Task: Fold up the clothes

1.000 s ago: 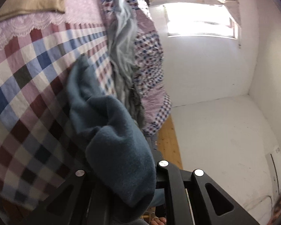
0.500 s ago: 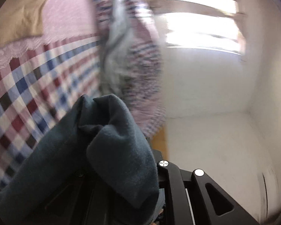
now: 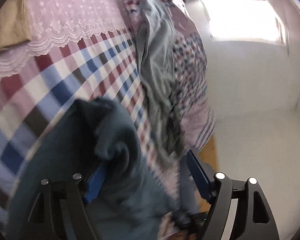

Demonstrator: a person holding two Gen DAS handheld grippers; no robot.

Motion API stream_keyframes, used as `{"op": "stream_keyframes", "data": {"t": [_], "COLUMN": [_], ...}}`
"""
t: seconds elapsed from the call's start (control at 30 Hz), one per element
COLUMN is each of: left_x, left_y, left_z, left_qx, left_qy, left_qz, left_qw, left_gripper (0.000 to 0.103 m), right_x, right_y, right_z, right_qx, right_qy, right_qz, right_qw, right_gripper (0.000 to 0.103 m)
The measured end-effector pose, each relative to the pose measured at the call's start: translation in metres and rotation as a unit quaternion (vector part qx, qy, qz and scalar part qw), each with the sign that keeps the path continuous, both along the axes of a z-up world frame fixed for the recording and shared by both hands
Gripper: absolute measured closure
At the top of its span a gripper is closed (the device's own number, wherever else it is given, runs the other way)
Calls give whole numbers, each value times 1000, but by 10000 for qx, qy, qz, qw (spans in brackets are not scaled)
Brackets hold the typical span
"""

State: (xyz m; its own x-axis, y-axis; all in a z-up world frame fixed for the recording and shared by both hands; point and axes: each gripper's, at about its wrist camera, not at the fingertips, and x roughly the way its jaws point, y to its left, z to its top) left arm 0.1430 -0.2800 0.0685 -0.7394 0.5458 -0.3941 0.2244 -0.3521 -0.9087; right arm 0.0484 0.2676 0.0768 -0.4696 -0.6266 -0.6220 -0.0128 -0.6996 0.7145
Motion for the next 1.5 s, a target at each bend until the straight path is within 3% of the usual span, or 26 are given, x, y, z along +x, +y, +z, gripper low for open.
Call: {"op": "stream_keyframes", "data": {"t": [0.07, 0.17, 0.33, 0.47, 0.5, 0.57, 0.63, 0.73, 0.8, 0.87, 0.93, 1.07, 1.23, 1.37, 1.43, 1.5], "left_x": [17, 32, 13, -22, -31, -59, -89, -138, -148, -145, -138, -119, -86, -55, -45, -38], "left_y": [11, 33, 66, 75, 74, 68, 56, 27, 9, 1, 0, 0, -8, -20, -28, -36], "left_z": [-2, -20, -25, -25, -25, -20, -8, 19, 49, 69, 70, 47, 6, -9, -8, -6], "left_qx": [-384, -503, -479, -169, -108, 4, -159, 65, -73, -425, -834, -1691, -2058, -2366, -2446, -2460], "left_qy": [5, -183, -278, -375, -395, -408, -372, 44, 533, 811, 870, 582, 178, 68, 86, 127], "left_qz": [-215, -473, -1001, -1186, -1208, -1177, -987, -414, -61, 111, 21, -211, -229, -123, 44, 224], "left_qw": [9990, 9974, 9934, 9921, 9918, 9922, 9943, 9991, 9985, 9957, 9927, 9837, 9782, 9715, 9696, 9689], "left_gripper": [22, 22, 22, 27, 34, 96, 97, 97, 81, 20, 16, 16, 16, 16, 16, 16], "right_x": [10, 26, 34, 15, 9, -10, -41, -100, -128, -137, -137, -115, -66, -28, -13, -4], "right_y": [-3, -7, -29, -48, -50, -52, -53, -46, -40, -42, -48, -49, -29, -33, -35, -36], "right_z": [-1, -3, -10, -16, -14, -7, 5, 36, 66, 90, 108, 99, 59, 27, 20, 20], "right_qx": [88, 220, 550, 466, 315, 11, -109, -171, -143, -56, 98, 1018, 1940, 2792, 3022, 2933], "right_qy": [12, 29, 13, -271, -295, -313, -232, 11, 332, 634, 865, 859, 760, 761, 897, 1041], "right_qz": [205, 513, 1085, 1392, 1441, 1462, 1376, 847, 385, 330, 523, 941, 1280, 1697, 1742, 1690], "right_qw": [9997, 9984, 9926, 9888, 9886, 9888, 9901, 9963, 9986, 9974, 9948, 9866, 9696, 9421, 9329, 9352], "right_gripper": [34, 34, 34, 34, 35, 36, 38, 38, 37, 33, 28, 27, 27, 27, 27, 27]}}
